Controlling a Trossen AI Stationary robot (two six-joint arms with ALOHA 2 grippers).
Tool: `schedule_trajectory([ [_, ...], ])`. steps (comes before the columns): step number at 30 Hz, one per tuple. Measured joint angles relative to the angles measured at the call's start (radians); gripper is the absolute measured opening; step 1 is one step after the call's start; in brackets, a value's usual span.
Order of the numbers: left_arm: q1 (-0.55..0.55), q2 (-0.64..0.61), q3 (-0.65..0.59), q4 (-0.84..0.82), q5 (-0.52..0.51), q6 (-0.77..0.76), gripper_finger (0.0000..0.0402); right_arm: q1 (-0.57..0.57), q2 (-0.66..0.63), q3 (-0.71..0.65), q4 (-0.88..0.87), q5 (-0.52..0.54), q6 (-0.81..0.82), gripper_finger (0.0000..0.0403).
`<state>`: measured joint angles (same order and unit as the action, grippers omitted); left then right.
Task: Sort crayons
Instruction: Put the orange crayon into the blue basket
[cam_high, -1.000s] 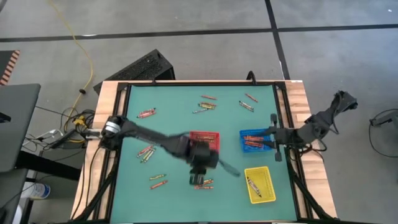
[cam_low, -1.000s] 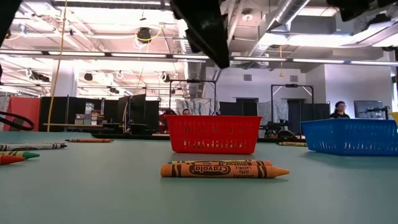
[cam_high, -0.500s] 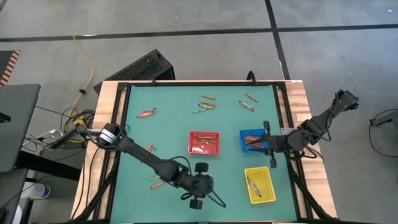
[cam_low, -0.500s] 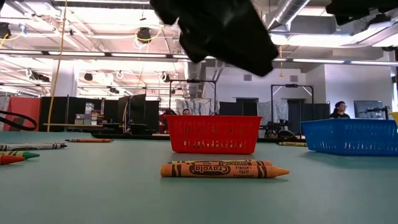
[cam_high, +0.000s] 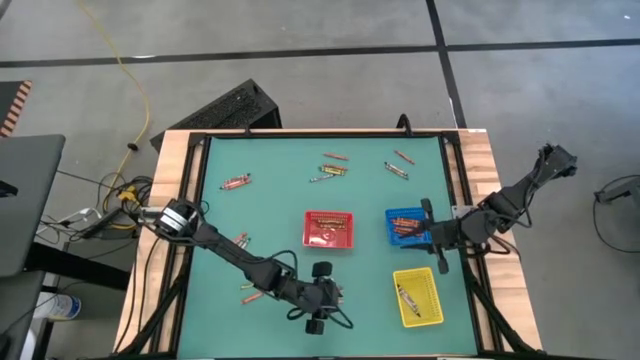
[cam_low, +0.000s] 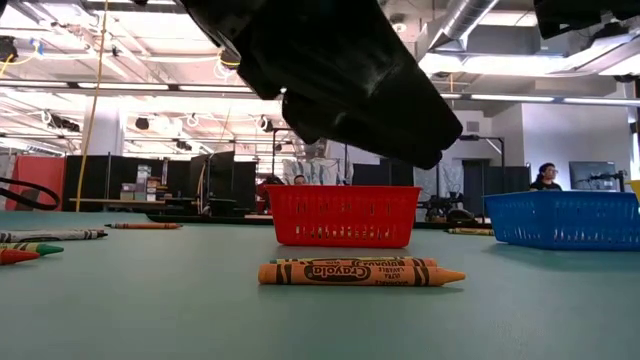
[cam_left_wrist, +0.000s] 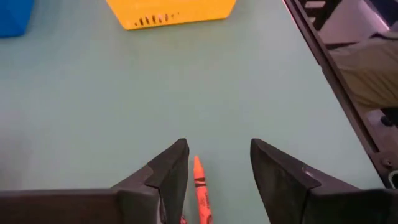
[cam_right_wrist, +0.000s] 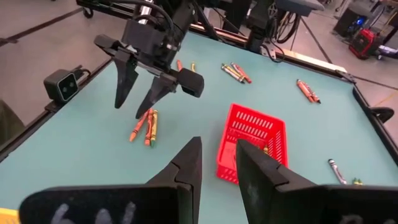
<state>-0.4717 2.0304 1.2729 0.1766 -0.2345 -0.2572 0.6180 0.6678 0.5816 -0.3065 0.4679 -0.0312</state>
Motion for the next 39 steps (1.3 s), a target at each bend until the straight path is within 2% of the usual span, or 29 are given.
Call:
schedule_trajectory([
  [6, -0.012, 0.000, -0.008, 0.019, -0.039, -0.016, 0.0165, -0.032, 0.000, 0.000, 0.000, 0.000, -0.026, 0.0097],
  [11, -0.022, 0.069, -0.004, 0.107, -0.037, -0.015, 0.0165, -0.059, 0.000, 0.000, 0.000, 0.000, -0.030, 0.0097],
  [19, -0.029, 0.097, 0.023, 0.086, -0.072, 0.009, 0.0165, -0.098, 0.001, 0.000, 0.003, -0.037, -0.039, 0.0097],
  [25, -0.034, 0.099, 0.022, -0.047, -0.065, -0.029, 0.0165, -0.129, 0.001, 0.000, 0.010, -0.059, -0.046, 0.0097],
  [34, -0.034, 0.098, 0.023, -0.116, -0.034, -0.037, 0.0165, -0.164, 0.001, 0.000, 0.027, -0.077, -0.048, 0.0097],
  [39, -0.033, 0.098, 0.023, -0.173, -0.032, -0.012, 0.0137, -0.186, 0.001, 0.000, 0.034, -0.078, -0.058, 0.0097],
])
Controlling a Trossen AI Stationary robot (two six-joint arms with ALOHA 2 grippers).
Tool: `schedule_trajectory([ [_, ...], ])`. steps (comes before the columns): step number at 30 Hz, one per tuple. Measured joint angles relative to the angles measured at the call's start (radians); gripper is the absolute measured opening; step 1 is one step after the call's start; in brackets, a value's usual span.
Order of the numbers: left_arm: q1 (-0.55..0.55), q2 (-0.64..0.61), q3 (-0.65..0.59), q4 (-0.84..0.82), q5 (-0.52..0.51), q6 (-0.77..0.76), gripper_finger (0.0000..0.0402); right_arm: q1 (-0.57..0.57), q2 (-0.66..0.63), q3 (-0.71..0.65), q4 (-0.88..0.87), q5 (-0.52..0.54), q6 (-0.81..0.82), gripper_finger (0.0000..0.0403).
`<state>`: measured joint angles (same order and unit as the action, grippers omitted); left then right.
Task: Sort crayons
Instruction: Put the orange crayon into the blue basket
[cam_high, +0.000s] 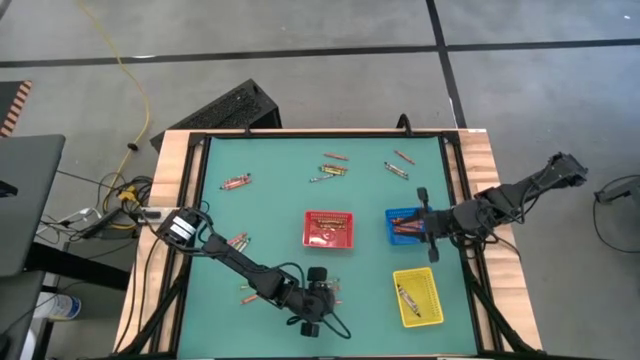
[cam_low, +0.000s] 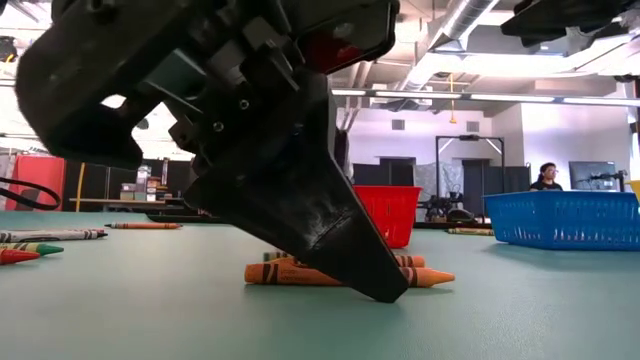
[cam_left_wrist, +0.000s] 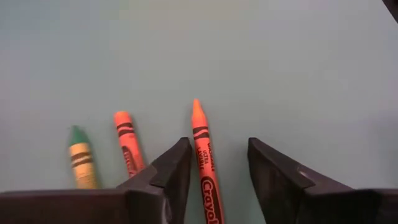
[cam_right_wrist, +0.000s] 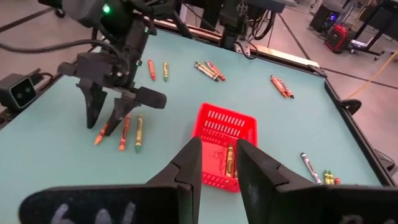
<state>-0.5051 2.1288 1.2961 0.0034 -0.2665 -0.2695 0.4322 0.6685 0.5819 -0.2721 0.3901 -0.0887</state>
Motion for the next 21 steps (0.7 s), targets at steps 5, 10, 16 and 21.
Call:
schedule_trajectory([
  [5, 0.009, -0.001, 0.000, -0.050, -0.002, 0.019, 0.0069, -0.027, 0.000, 0.000, 0.001, 0.000, -0.002, 0.0097],
  [10, 0.026, -0.003, 0.000, -0.055, 0.001, 0.041, 0.0011, -0.053, 0.000, 0.000, 0.011, 0.000, 0.009, 0.0097],
  [16, 0.044, -0.038, -0.003, 0.007, 0.018, 0.219, 0.0012, -0.061, 0.000, 0.000, 0.036, 0.000, 0.031, 0.0097],
  [21, 0.085, -0.149, -0.004, 0.071, 0.016, 0.424, 0.0011, -0.059, 0.000, 0.000, 0.032, 0.000, 0.103, 0.0097],
])
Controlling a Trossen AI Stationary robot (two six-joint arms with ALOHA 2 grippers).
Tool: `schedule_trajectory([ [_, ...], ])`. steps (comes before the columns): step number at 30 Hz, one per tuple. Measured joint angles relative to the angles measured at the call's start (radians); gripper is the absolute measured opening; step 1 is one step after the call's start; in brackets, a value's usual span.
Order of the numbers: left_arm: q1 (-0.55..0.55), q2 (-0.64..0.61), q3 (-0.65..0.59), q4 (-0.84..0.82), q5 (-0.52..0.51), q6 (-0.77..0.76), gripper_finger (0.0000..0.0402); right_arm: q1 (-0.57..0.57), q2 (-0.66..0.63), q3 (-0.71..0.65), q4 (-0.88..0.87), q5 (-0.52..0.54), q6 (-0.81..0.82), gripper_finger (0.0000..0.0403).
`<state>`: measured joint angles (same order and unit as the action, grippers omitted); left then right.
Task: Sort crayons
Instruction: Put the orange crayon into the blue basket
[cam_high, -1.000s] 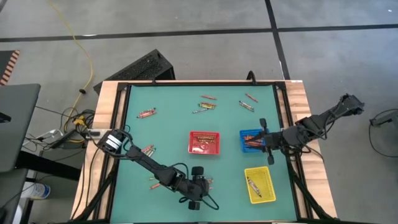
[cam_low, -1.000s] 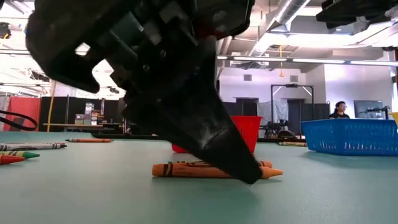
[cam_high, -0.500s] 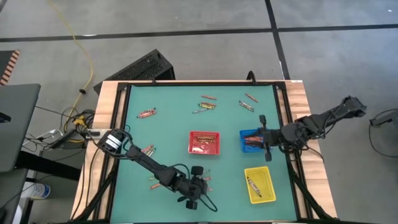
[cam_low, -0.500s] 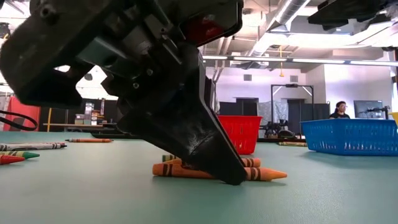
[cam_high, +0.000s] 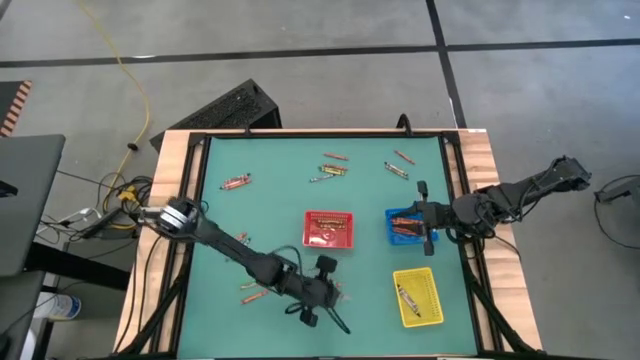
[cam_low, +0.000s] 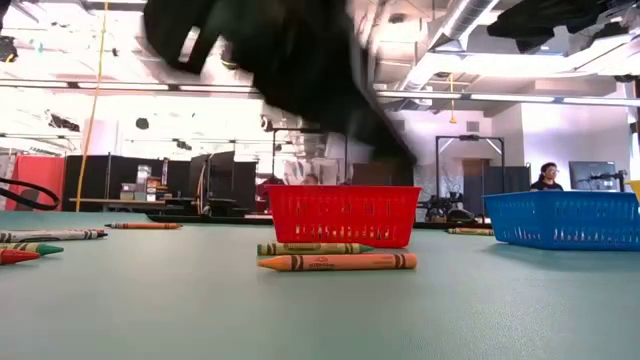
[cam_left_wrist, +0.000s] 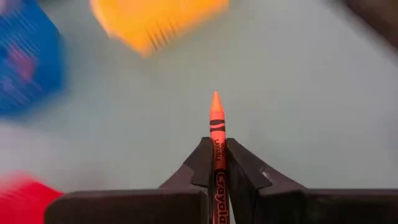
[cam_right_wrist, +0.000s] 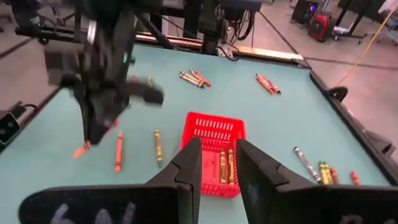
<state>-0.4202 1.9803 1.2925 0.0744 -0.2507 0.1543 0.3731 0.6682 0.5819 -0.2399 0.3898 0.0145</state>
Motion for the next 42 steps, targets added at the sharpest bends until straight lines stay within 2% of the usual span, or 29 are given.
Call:
schedule_trajectory([
  [3, 0.054, -0.053, 0.003, 0.045, 0.002, 0.070, 0.0010, 0.018, -0.001, 0.000, -0.050, -0.016, 0.071, 0.0097],
  [6, 0.136, -0.061, 0.002, 0.122, 0.031, 0.076, 0.0010, 0.052, 0.000, 0.000, -0.077, -0.023, 0.129, 0.0097],
  [10, 0.257, -0.041, 0.002, 0.210, 0.174, 0.003, 0.0009, 0.121, -0.003, 0.000, -0.069, -0.022, 0.122, 0.0097],
  [15, 0.369, 0.044, 0.026, 0.366, 0.242, -0.086, 0.0009, 0.200, -0.011, 0.000, -0.053, 0.035, 0.067, 0.0097],
  [22, 0.454, 0.208, 0.227, 0.370, 0.407, -0.117, 0.0009, 0.284, -0.045, 0.000, -0.093, 0.109, 0.006, 0.0097],
  [28, 0.494, 0.367, 0.506, 0.262, 0.494, -0.113, 0.0009, 0.328, -0.104, 0.000, -0.139, 0.117, 0.018, 0.0097],
  [32, 0.505, 0.488, 0.680, 0.183, 0.567, -0.114, 0.0009, 0.346, -0.129, 0.000, -0.147, 0.174, 0.019, 0.0097],
  [37, 0.507, 0.566, 0.835, 0.129, 0.558, -0.114, 0.0009, 0.349, -0.147, 0.000, -0.149, 0.218, 0.019, 0.0097],
  [42, 0.507, 0.578, 0.853, 0.097, 0.499, -0.111, 0.0011, 0.346, -0.147, 0.000, -0.150, 0.218, 0.038, 0.0097],
])
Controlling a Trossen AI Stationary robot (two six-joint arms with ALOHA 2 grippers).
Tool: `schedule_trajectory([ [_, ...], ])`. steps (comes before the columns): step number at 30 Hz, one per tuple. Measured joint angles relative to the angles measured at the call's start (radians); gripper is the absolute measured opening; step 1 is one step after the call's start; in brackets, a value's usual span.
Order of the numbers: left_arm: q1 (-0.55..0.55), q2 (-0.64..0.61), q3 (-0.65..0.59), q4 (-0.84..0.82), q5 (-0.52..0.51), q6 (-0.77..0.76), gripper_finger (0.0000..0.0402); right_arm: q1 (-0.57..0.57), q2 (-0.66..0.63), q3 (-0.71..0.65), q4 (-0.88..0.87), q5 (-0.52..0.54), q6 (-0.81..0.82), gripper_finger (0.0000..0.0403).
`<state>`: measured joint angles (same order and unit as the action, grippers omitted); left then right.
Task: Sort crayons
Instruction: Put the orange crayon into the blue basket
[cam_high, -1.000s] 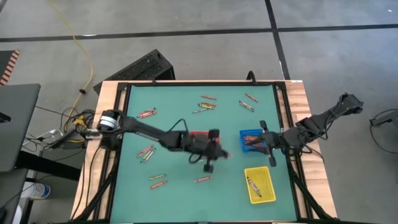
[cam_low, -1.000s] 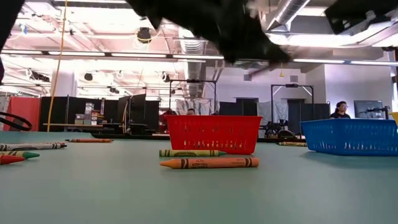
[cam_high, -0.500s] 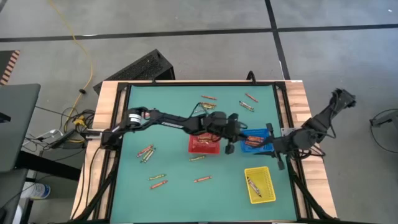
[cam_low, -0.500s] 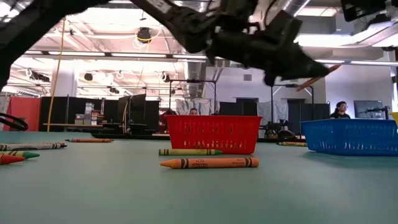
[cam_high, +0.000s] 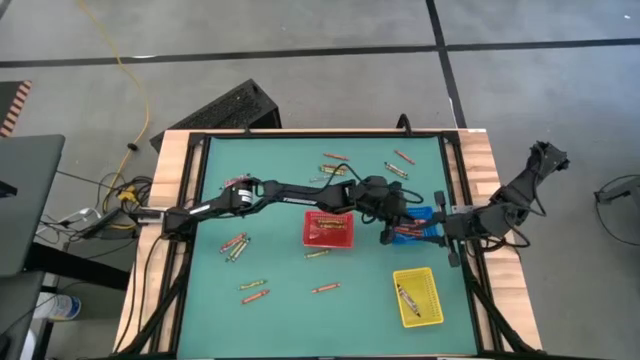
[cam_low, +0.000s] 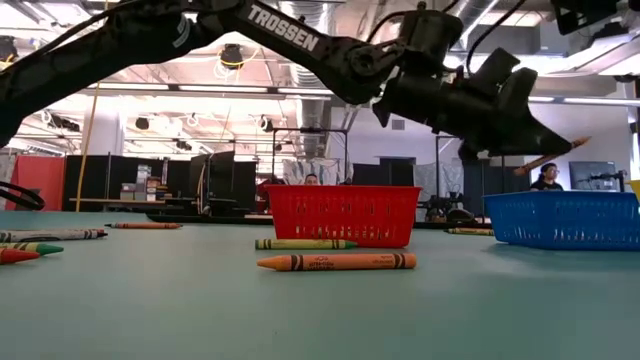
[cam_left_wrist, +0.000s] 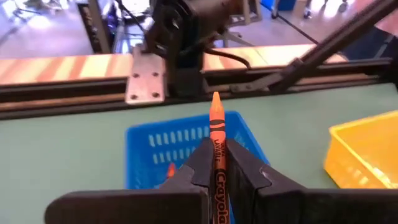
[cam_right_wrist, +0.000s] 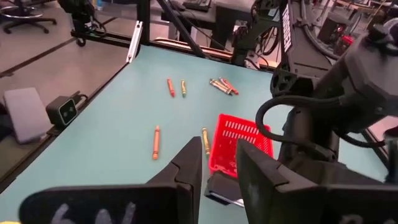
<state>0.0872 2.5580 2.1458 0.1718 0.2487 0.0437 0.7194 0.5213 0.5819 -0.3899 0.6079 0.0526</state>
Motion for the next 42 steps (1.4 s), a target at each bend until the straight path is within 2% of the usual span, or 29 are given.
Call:
schedule_trajectory([
  [4, 0.001, -0.004, 0.002, 0.006, 0.003, 0.014, 0.0032, -0.002, 0.000, 0.000, 0.001, 0.002, 0.001, 0.0097],
  [10, 0.000, -0.004, 0.002, -0.004, 0.020, 0.111, 0.0085, -0.002, 0.000, 0.000, 0.001, 0.026, 0.022, 0.0097],
  [15, 0.000, -0.031, 0.001, -0.042, 0.007, 0.119, 0.0122, -0.002, 0.000, 0.000, 0.001, 0.027, 0.062, 0.0097],
  [20, 0.000, -0.129, 0.001, -0.219, -0.070, 0.155, 0.0133, -0.002, 0.000, 0.000, 0.005, 0.038, 0.090, 0.0097],
  [28, 0.002, -0.289, 0.002, -0.582, -0.318, 0.279, 0.0128, -0.004, 0.000, 0.000, 0.034, 0.256, 0.098, 0.0097],
  [31, 0.020, -0.335, 0.003, -0.725, -0.328, 0.310, 0.0128, -0.033, 0.008, 0.000, 0.033, 0.308, 0.097, 0.0097],
  [36, 0.096, -0.403, 0.001, -0.931, -0.280, 0.254, 0.0128, -0.151, 0.048, 0.000, 0.036, 0.292, 0.098, 0.0097],
  [42, 0.173, -0.485, -0.018, -1.097, -0.273, 0.206, 0.0128, -0.366, 0.164, 0.000, 0.143, 0.075, 0.097, 0.0097],
])
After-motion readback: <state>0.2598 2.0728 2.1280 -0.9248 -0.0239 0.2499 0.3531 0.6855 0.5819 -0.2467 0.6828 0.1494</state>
